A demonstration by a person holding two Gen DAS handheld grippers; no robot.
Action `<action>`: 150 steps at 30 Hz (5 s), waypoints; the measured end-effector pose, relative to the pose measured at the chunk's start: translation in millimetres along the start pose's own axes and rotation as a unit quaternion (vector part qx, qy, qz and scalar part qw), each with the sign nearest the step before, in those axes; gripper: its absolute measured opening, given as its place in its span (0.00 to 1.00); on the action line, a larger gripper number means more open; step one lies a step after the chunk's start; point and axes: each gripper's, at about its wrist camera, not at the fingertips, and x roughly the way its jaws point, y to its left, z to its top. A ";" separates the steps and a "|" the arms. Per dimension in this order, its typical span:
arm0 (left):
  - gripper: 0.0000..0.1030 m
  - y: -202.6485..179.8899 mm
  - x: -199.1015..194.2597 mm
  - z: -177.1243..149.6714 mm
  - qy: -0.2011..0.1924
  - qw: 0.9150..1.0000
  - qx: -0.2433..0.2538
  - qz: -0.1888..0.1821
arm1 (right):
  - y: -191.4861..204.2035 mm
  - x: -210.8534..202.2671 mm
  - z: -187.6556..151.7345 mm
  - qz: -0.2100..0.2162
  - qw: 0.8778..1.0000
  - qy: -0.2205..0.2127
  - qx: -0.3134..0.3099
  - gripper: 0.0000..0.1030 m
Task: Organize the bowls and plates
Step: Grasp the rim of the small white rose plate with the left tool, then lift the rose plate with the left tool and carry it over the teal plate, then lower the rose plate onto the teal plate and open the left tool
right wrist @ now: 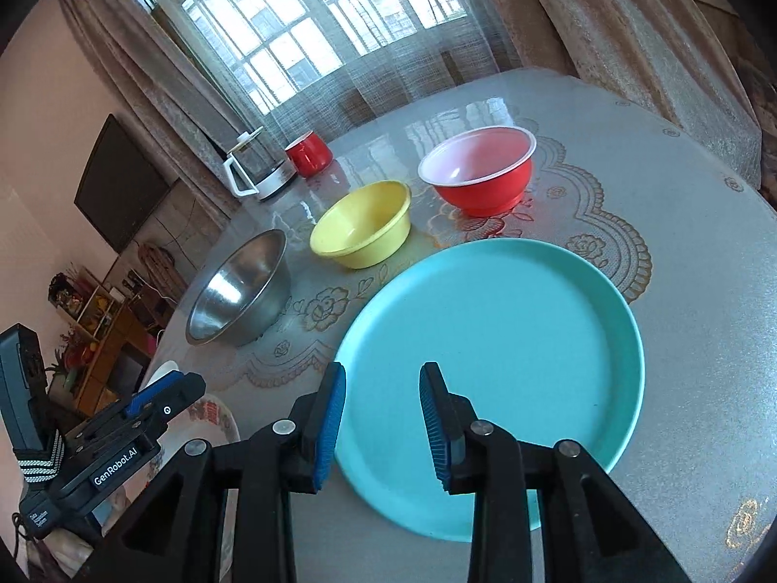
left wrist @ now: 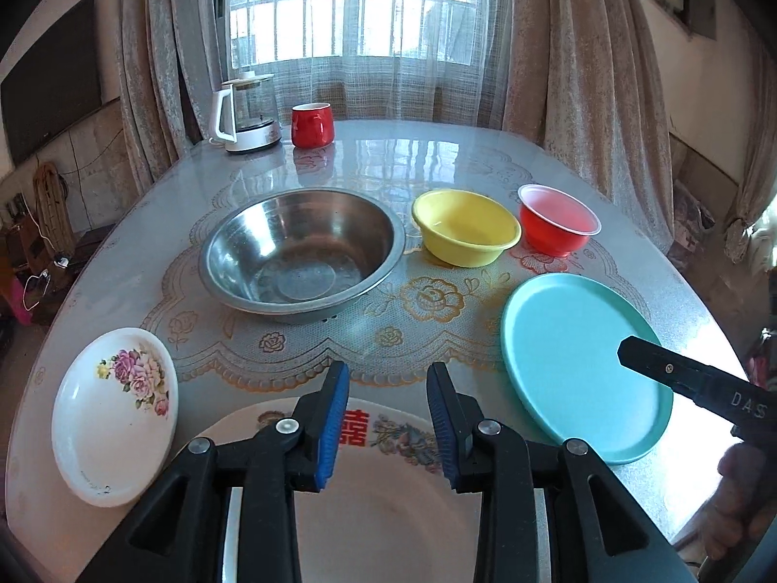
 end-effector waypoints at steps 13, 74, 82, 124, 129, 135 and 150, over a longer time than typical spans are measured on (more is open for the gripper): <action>0.35 138.1 -42.0 -43.1 -0.016 0.989 -0.120 0.087 | 106.6 65.2 -11.7 0.113 0.989 0.078 -0.051 0.31; 0.26 168.2 -23.5 -29.4 -0.043 0.993 -0.105 -0.022 | 175.9 116.0 -2.2 0.113 0.981 0.102 -0.116 0.19; 0.26 95.6 -11.8 -1.6 -0.039 0.996 -0.038 -0.067 | 115.0 68.6 9.9 0.082 0.994 0.052 -0.054 0.19; 0.26 -121.2 47.1 15.8 0.043 0.990 0.043 -0.125 | -94.7 -25.8 28.5 -0.001 0.998 0.000 0.058 0.19; 0.26 -127.5 50.8 16.1 0.046 0.991 0.037 -0.122 | -100.0 -24.8 31.8 -0.005 0.999 0.001 0.053 0.19; 0.26 -130.6 55.0 16.8 0.049 0.991 0.034 -0.116 | -103.5 -23.2 34.3 -0.005 0.999 0.007 0.044 0.19; 0.27 -120.5 76.4 1.5 0.093 0.993 0.026 -0.072 | -98.0 14.6 22.3 -0.024 0.997 0.066 0.008 0.19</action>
